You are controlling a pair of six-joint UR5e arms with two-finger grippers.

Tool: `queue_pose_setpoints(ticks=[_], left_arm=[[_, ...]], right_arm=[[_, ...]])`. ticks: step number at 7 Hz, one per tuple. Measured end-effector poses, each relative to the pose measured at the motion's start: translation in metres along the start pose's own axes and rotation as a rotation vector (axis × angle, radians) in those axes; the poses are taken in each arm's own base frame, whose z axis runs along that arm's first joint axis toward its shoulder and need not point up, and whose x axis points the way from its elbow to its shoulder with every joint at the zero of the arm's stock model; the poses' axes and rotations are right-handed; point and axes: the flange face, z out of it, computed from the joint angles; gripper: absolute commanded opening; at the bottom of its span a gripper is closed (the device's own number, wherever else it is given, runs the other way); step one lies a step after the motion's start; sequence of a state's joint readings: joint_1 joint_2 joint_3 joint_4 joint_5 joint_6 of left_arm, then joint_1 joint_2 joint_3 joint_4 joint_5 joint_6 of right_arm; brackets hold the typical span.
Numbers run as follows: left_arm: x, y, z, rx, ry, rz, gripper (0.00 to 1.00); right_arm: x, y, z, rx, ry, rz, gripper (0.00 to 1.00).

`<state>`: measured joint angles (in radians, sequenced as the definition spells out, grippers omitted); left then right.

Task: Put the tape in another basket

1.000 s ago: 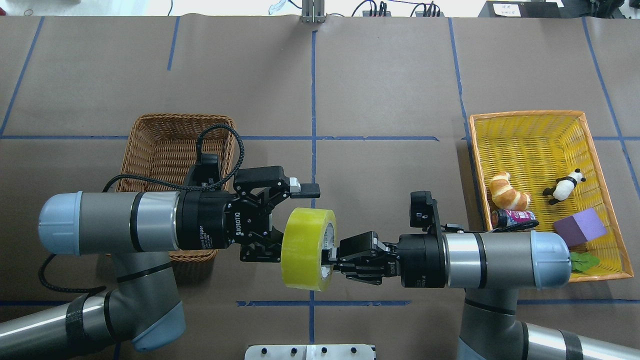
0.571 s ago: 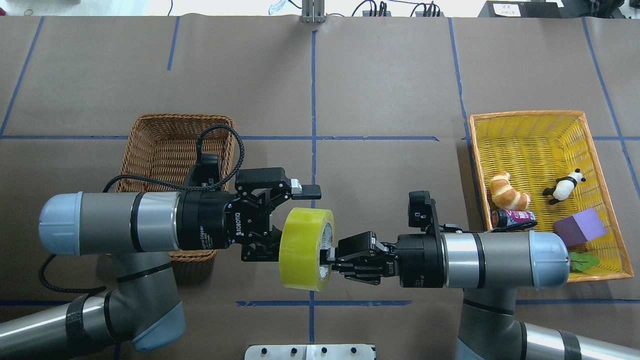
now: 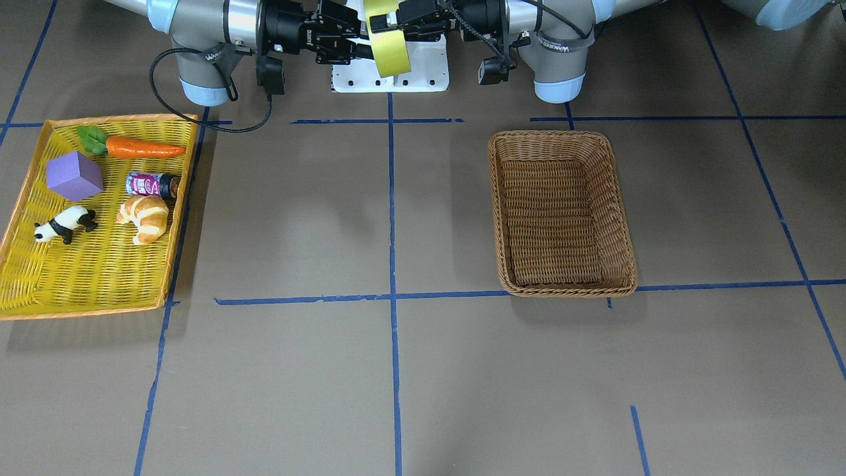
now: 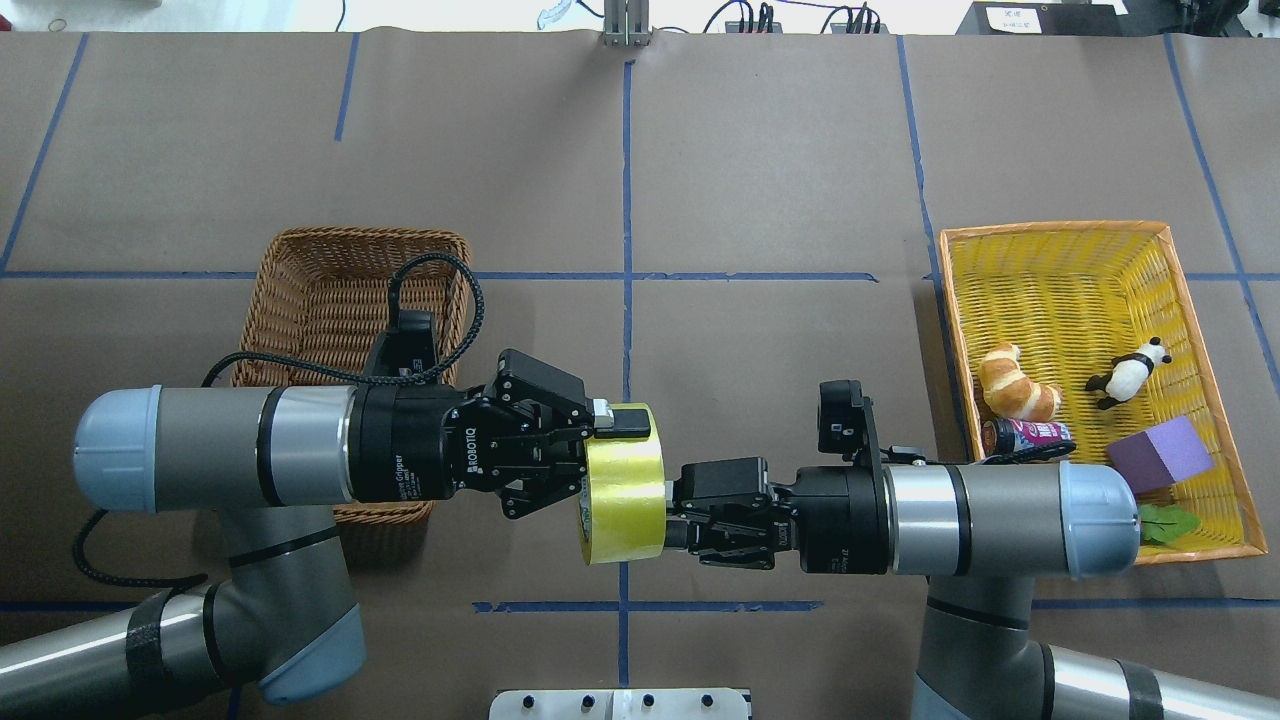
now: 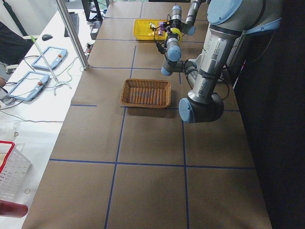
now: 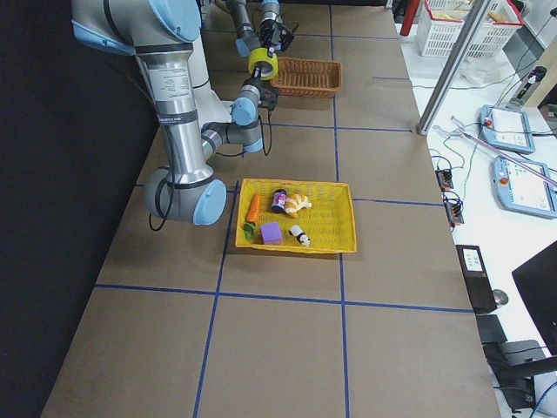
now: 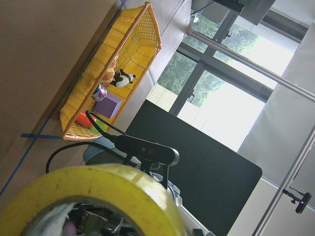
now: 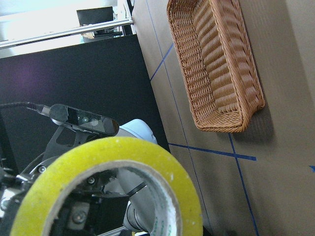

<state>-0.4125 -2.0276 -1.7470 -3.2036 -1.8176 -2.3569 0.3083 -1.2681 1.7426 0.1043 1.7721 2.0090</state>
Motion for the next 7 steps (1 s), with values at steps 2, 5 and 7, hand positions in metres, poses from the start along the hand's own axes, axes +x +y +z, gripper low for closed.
queue_pose_setpoints(ticks=[2,5,7], left_arm=[[0.002,0.002,-0.001,-0.006,0.003,0.002,0.00],[0.015,-0.002,-0.017,0.002,0.003,0.025,0.00],[0.037,-0.026,-0.053,0.013,-0.078,0.076,0.00]], right_arm=[[0.000,0.000,0.000,0.002,0.000,0.000,1.00],[-0.001,-0.005,-0.004,0.011,0.003,-0.010,1.00],[-0.008,-0.024,-0.015,0.033,0.032,-0.043,1.00]])
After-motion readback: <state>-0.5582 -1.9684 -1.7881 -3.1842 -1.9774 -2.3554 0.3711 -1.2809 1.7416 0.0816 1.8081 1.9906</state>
